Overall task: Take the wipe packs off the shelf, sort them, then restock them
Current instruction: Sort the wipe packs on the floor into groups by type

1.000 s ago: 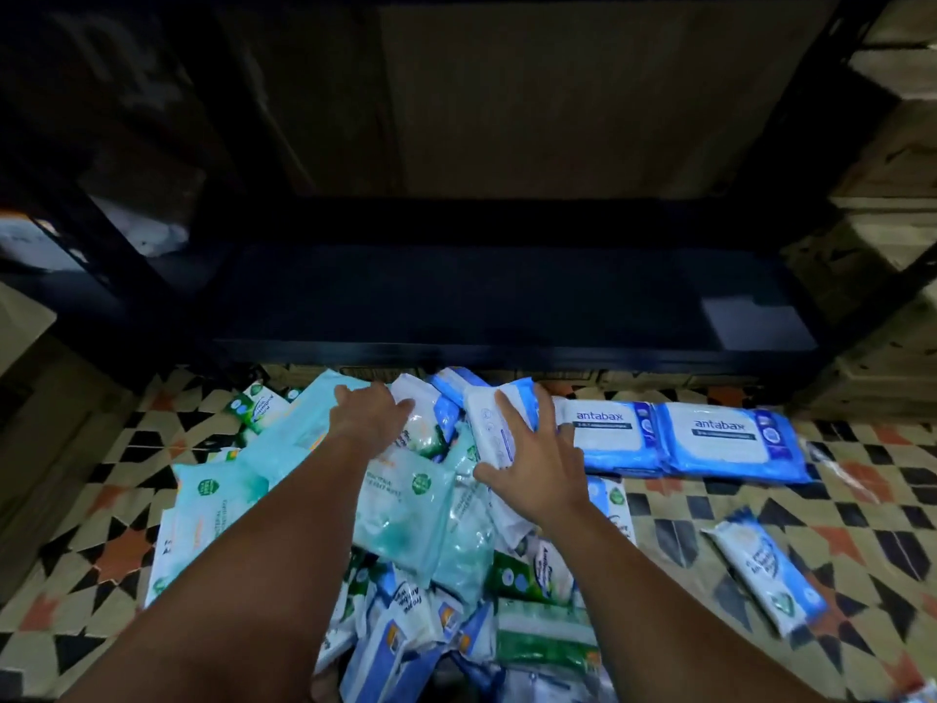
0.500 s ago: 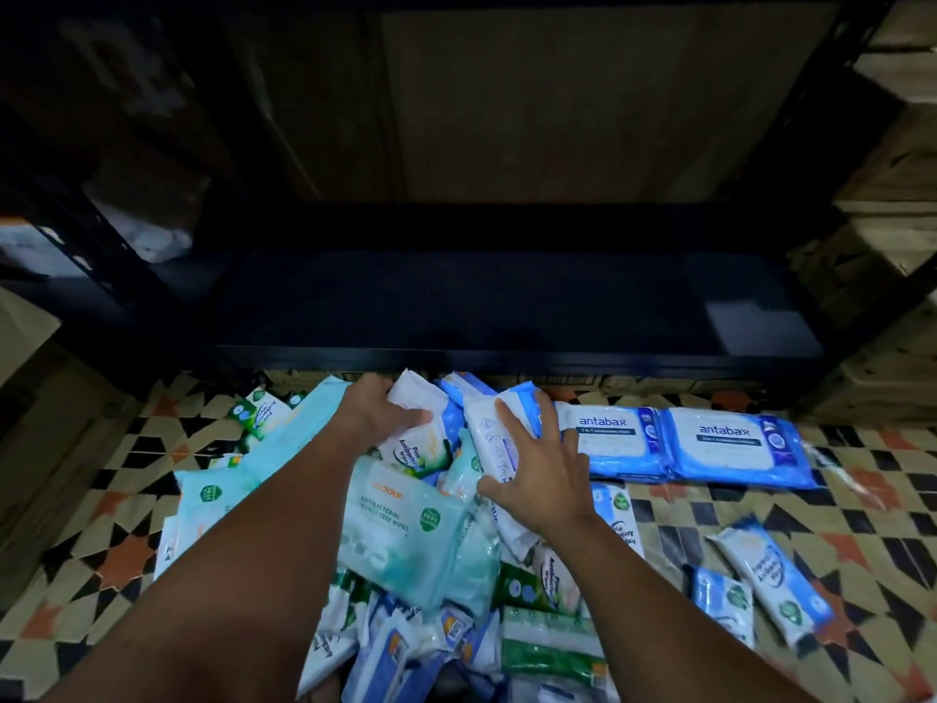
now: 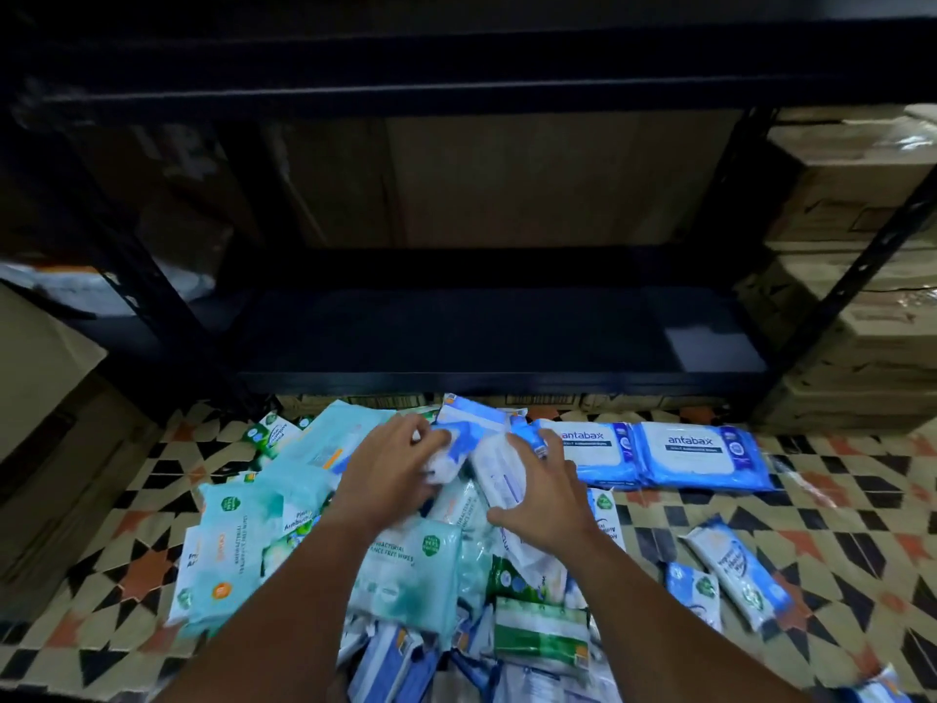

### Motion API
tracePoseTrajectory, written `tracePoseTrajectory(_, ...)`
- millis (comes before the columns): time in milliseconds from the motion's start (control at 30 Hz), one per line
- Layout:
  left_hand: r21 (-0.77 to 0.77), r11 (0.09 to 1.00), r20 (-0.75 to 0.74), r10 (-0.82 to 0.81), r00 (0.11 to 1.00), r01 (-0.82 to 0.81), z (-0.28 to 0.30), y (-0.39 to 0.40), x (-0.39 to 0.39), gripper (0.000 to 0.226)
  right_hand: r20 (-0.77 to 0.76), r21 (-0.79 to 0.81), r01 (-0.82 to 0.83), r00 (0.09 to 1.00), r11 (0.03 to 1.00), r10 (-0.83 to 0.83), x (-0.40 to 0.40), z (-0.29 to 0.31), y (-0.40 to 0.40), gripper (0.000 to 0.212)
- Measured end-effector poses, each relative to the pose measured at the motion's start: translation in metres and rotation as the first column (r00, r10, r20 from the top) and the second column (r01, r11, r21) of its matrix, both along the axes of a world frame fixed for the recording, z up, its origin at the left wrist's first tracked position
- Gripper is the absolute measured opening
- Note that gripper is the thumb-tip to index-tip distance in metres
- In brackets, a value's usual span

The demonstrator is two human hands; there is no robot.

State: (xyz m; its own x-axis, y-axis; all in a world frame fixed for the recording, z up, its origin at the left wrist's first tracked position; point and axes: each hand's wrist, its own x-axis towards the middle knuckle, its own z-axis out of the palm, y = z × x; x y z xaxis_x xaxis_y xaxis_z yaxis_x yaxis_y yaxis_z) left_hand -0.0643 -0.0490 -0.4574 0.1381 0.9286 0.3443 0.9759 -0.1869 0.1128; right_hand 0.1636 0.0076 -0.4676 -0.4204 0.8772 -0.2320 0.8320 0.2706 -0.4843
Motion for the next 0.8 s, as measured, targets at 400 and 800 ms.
tracePoseTrajectory(400,-0.607,0.785,0.203,0.302,0.932,-0.122,-0.019,0.008,-0.025,0.116,0.145,-0.059,-0.051,0.988,0.997,0.059,-0.009,-0.018,-0.019,0.118)
tracePoseTrajectory(800,-0.596,0.799,-0.104,0.023,0.994,-0.081,-0.006,0.037,-0.042,0.130,0.062,0.003,-0.050,0.997,0.999,0.050,0.005,-0.024,-0.001,0.105)
